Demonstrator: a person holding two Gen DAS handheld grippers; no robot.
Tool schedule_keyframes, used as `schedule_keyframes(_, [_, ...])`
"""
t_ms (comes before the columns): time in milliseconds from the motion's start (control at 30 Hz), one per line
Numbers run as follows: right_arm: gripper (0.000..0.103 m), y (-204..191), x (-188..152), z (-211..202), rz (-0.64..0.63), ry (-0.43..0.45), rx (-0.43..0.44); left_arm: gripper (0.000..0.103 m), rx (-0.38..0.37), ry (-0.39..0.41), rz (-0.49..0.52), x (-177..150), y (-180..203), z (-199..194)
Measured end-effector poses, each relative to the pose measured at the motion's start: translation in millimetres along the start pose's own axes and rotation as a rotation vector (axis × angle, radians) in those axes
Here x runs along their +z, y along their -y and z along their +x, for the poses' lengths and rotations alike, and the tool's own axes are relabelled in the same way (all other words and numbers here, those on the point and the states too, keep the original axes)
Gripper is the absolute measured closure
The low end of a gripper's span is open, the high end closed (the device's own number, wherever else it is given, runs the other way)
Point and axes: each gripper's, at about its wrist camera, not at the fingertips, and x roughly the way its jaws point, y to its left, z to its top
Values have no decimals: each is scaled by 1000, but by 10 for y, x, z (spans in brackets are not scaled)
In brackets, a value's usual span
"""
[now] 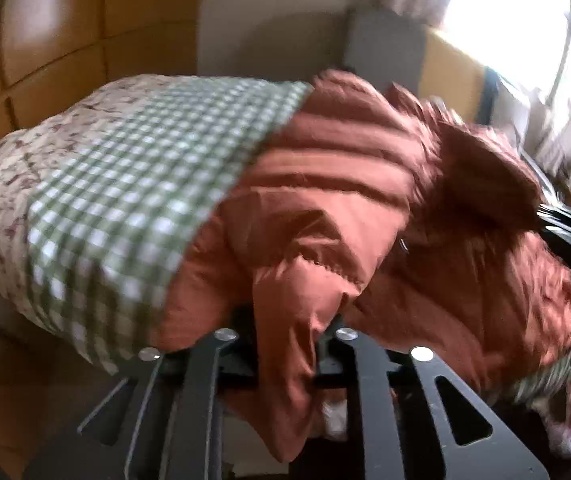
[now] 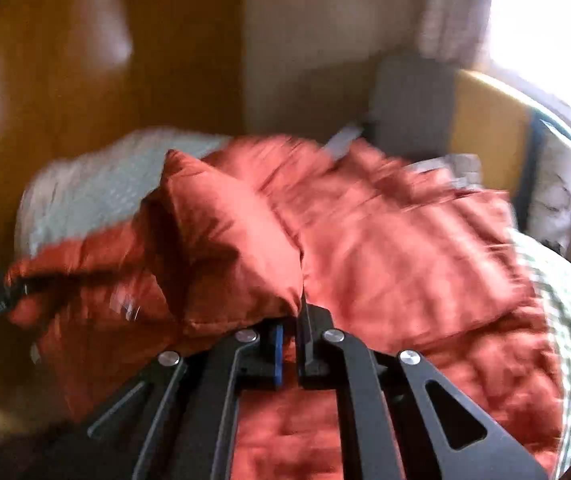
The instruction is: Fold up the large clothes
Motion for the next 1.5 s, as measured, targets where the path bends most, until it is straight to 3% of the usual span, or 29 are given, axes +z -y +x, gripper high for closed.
schedule_keyframes(100, [99, 636, 286, -356, 168, 101, -89, 92, 40, 40, -56, 198, -190, -26])
schedule_keyframes(167, [99, 1062, 404, -551, 263, 145, -158, 93, 107, 80, -76, 379, -293, -30])
schedule_keyframes(233, [99, 1684, 440, -729, 399, 181, -277, 93, 149, 113, -102, 540, -395, -25])
schedule_keyframes(367, [99, 2634, 311, -814, 576, 161, -464, 93, 259, 146, -135, 866, -640, 115])
schedule_keyframes(467, [99, 3183, 156, -814, 680, 121, -571, 93, 338, 125, -167, 1070, -817, 283])
schedule_keyframes(500, [99, 3532, 24, -841, 743, 94, -667, 93, 365, 120, -187, 1124, -872, 330])
schedule_keyframes(567, [99, 3709, -52, -815, 776, 76, -719, 90, 405, 138, -211, 1212, -945, 403])
schedule_keyframes(633, [99, 3957, -183, -815, 833, 56, -767, 74, 410, 147, -211, 1260, -960, 413])
schedule_keyframes(700, [92, 4143, -325, -854, 879, 44, -782, 27, 424, 160, -228, 1258, -927, 359])
schedule_keyframes(733, [66, 4196, -415, -892, 901, 47, -777, 24, 419, 185, -234, 1232, -914, 316])
schedule_keyframes(800, [28, 4245, -546, -951, 949, 69, -750, 24, 364, 203, -227, 1165, -842, 232])
schedule_keyframes(900, [24, 4058, -706, -1136, 943, 92, -726, 23, 248, 173, -222, 997, -706, 166])
schedule_keyframes(1033, [15, 3659, -978, -1101, 895, 3, -437, 23, 0, 90, -248, 723, -522, 178])
schedule_keyframes(1200, [14, 2892, -1492, -880, 892, -201, 28, 21, -270, -36, -292, 433, -260, 315])
schedule_keyframes(1267, [14, 2622, -1621, -819, 880, -258, 129, 14, -323, -68, -271, 345, -115, 356])
schedule_keyframes(1367, [14, 2328, -1714, -765, 851, -297, 211, 13, -375, -128, -218, 244, 70, 477])
schedule_keyframes(1400, [19, 2229, -1708, -755, 826, -302, 213, 13, -377, -139, -210, 203, 117, 507])
schedule_keyframes(1433, [35, 2157, -1689, -747, 795, -311, 203, 13, -363, -141, -206, 173, 168, 550])
schedule_keyframes(1467, [43, 2086, -1656, -747, 756, -327, 182, 18, -358, -145, -203, 154, 199, 594])
schedule_keyframes(1500, [61, 2032, -1608, -761, 726, -332, 162, 38, -350, -154, -197, 152, 236, 634])
